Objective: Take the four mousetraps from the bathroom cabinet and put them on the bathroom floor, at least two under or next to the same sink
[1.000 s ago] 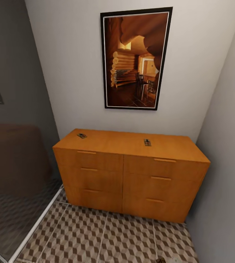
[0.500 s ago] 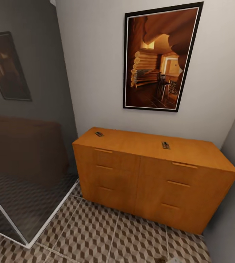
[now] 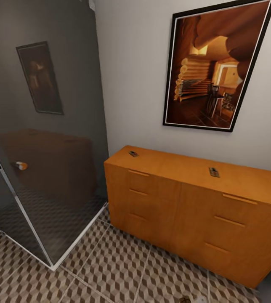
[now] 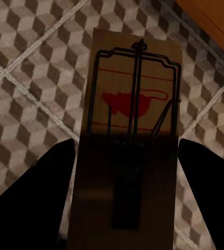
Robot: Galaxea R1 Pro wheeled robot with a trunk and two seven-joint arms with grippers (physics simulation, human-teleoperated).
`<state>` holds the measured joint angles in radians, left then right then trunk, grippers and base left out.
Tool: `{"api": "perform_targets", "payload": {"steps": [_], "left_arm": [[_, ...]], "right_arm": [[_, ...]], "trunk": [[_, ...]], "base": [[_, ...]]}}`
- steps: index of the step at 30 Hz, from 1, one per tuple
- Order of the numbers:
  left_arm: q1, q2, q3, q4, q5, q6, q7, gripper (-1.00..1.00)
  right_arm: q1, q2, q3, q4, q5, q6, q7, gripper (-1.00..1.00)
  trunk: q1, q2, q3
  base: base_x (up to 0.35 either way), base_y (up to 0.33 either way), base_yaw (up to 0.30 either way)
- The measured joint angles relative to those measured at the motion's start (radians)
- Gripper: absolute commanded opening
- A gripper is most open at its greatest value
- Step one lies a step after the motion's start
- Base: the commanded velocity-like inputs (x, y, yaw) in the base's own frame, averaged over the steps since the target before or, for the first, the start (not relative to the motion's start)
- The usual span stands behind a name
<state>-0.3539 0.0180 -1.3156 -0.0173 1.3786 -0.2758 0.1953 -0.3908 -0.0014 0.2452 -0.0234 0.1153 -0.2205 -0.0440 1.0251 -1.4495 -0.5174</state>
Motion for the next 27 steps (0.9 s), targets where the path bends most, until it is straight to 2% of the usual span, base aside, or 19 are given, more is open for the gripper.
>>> {"api": "perform_targets", "payload": {"steps": [27], "left_arm": [[0.0,0.0,0.0,0.001,0.001,0.0,0.0,-1.0]], "right_arm": [[0.0,0.0,0.001,0.0,0.002,0.0,0.0,-1.0]], "trunk": [[0.0,0.0,0.0]], "base": [[0.0,0.0,0.287]]}}
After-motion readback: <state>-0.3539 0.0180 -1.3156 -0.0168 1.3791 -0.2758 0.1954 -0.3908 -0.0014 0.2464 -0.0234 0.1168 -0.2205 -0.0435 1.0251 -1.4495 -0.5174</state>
